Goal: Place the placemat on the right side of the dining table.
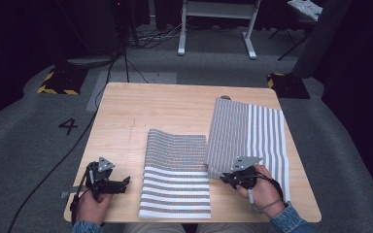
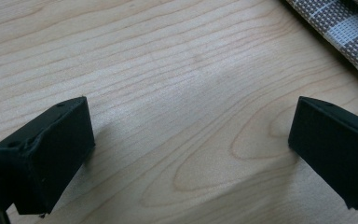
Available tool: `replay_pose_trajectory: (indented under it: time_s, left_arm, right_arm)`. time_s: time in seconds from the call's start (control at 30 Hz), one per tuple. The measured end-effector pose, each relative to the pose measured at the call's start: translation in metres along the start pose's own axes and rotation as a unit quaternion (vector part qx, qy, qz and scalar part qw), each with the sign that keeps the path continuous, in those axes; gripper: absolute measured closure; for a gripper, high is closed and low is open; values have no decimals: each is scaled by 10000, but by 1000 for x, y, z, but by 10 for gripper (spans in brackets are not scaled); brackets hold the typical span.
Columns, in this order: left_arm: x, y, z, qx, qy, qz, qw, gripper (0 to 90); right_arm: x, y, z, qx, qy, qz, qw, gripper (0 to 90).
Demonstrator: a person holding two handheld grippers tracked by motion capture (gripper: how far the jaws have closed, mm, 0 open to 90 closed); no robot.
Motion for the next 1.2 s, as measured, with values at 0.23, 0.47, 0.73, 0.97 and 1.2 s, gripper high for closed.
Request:
replay_pose_trajectory:
  time_s: [0.23,0.47,0.73,0.97,1.2]
  left_arm:
    - [0,0,0,5,8,9,10000,2]
    - [0,0,0,5,7,8,10000,2]
    - [0,0,0,7,5,3,10000,3]
    - [0,0,0,8,5,2,10000,3]
    - [0,0,0,9,3,1,10000,3]
  right_arm:
    - [-23,-15,-1,-194,183,6,9996,834]
    - [-38,-26,1,-391,280,47,9988,831]
    - [-51,-34,-1,-416,419,36,9982,831]
    - [-62,-43,-2,-463,539,66,9975,826]
    - [-60,-42,0,-488,570,39,9972,824]
Point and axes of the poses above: each handheld gripper's, and its own axes: y roughly forward along the jaws, x roughly out of its top, z roughly to its left, the point moved 1 cm from there along y, roughly forward along the jaws, and after that the axes turned 15 degrees about -y, right-handed, at the moved point
